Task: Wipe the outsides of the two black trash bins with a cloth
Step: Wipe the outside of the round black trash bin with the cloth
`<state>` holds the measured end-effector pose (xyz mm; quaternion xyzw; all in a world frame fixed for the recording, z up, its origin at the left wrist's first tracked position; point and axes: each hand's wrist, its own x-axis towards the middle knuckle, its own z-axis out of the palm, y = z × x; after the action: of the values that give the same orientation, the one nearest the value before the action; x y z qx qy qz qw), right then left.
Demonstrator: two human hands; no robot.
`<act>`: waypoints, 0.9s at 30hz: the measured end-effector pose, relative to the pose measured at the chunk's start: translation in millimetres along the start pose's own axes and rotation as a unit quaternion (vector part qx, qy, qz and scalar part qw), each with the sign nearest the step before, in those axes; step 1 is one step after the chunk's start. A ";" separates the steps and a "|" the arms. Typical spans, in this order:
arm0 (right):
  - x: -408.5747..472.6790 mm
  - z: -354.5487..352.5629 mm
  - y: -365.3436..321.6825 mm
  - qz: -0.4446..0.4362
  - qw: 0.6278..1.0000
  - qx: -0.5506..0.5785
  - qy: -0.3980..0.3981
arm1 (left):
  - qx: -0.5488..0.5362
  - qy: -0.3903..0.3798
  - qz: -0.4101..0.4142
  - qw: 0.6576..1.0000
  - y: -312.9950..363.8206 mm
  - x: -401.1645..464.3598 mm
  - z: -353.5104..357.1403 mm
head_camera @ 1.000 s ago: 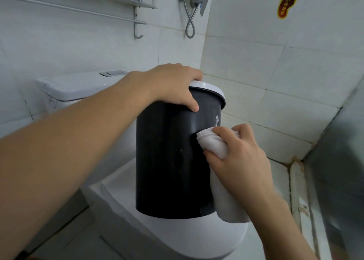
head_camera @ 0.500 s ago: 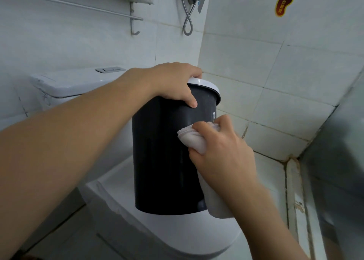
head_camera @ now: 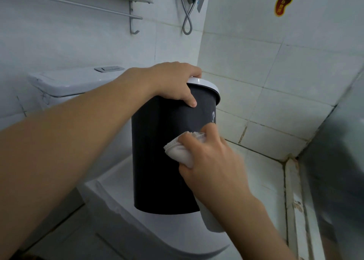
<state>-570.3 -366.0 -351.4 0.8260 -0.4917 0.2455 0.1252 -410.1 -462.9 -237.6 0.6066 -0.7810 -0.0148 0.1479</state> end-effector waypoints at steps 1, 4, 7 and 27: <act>-3.0 0.2 0.6 -0.004 1.000 0.003 -0.009 | -0.004 -0.001 -0.002 1.000 -1.0 -0.4 -0.4; -11.9 -2.3 2.9 -0.024 0.999 0.003 -0.044 | -0.017 -0.003 -0.006 1.000 -6.1 -2.0 -1.6; -13.8 -4.9 8.3 -0.032 0.995 0.025 -0.086 | -0.030 -0.003 -0.014 0.999 -13.2 -4.6 -2.7; 10.4 7.8 61.5 0.113 0.969 0.218 0.001 | 0.010 -0.003 -0.013 1.000 -13.3 -9.9 -8.9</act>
<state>-617.8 -407.1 -354.6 0.7724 -0.5162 0.3601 -0.0856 -393.2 -455.6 -233.9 0.6179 -0.7737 -0.0110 0.1396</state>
